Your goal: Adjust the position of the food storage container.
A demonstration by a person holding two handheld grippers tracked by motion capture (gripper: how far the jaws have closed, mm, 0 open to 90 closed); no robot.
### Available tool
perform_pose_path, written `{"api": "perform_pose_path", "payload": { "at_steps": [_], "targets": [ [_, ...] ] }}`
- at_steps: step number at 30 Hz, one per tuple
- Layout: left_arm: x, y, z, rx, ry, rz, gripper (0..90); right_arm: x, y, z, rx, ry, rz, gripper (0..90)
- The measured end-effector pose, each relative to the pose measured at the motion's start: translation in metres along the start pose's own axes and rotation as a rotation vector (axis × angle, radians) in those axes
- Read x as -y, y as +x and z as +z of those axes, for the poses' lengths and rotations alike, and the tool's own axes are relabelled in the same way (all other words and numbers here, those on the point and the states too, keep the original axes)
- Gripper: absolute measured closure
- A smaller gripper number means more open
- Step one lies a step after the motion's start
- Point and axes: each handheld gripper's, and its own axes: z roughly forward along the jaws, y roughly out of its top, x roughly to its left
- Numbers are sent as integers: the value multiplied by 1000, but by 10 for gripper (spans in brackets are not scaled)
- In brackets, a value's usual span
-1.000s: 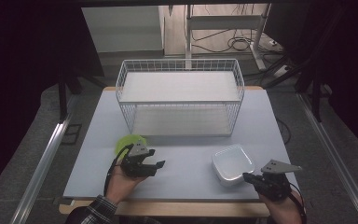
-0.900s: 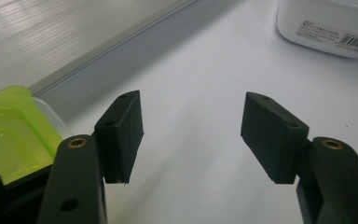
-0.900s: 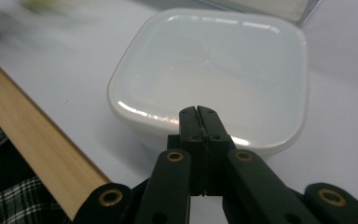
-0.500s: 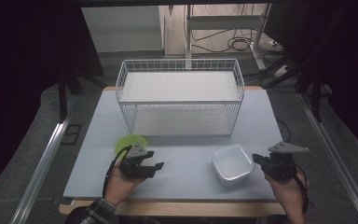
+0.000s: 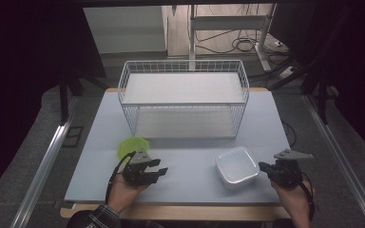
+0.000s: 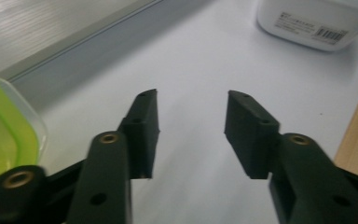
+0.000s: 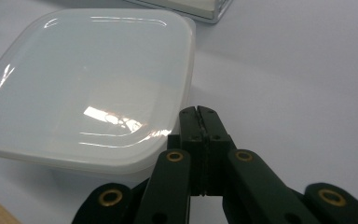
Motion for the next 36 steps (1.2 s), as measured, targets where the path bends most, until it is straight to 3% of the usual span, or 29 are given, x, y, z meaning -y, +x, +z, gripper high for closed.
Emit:
{"api": "perform_pose_path", "payload": {
  "at_steps": [8, 13, 36],
  "targets": [
    [2, 1, 0, 25, 21, -5, 732, -1, 15, 6, -67, 9, -15, 895],
    [4, 3, 1, 53, 45, -20, 886, -4, 32, 16, -126, 28, -36, 895],
    [6, 5, 5, 59, 61, -46, 896, -25, 89, 59, -260, 53, -138, 894]
  ]
}}
